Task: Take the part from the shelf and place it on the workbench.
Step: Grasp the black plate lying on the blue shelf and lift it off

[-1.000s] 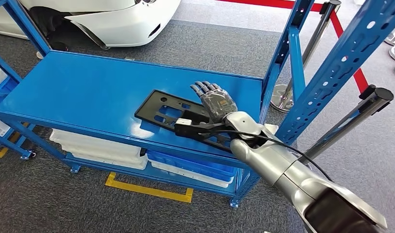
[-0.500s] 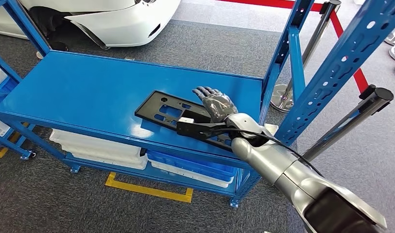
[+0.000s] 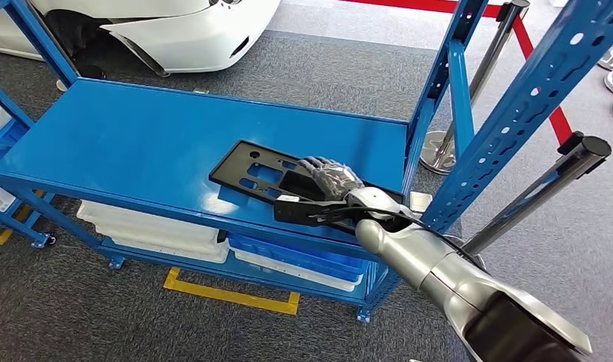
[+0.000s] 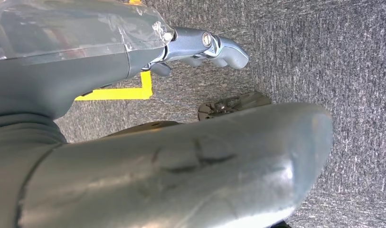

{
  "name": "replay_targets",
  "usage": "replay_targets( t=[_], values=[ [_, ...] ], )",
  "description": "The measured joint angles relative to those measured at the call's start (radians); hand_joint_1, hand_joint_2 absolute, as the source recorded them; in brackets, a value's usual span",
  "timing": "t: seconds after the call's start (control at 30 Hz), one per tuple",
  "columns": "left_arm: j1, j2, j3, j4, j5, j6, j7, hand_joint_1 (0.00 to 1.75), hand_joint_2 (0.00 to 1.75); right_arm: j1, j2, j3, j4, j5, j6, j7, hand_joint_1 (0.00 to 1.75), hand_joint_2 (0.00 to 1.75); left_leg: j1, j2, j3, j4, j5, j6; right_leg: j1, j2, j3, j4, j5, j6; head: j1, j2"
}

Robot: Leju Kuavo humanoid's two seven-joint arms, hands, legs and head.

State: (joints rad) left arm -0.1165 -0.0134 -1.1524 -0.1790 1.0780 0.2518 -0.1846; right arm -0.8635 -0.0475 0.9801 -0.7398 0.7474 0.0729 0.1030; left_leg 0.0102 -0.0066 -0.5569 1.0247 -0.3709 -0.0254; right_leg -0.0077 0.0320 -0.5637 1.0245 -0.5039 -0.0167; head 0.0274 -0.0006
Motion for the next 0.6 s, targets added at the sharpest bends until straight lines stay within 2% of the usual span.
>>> replay_targets(
  t=[0.6],
  values=[
    [0.0, 0.0, 0.0, 0.0, -0.004, 0.0, 0.0, 0.0, 0.0, 0.004, 0.012, 0.04, 0.046, -0.001, -0.001, -0.004, 0.0, 1.75, 0.0, 0.0, 0.0, 0.0, 0.0, 0.0, 0.0, 0.0, -0.001, 0.0, 0.0, 0.0, 0.0, 0.0]
  ],
)
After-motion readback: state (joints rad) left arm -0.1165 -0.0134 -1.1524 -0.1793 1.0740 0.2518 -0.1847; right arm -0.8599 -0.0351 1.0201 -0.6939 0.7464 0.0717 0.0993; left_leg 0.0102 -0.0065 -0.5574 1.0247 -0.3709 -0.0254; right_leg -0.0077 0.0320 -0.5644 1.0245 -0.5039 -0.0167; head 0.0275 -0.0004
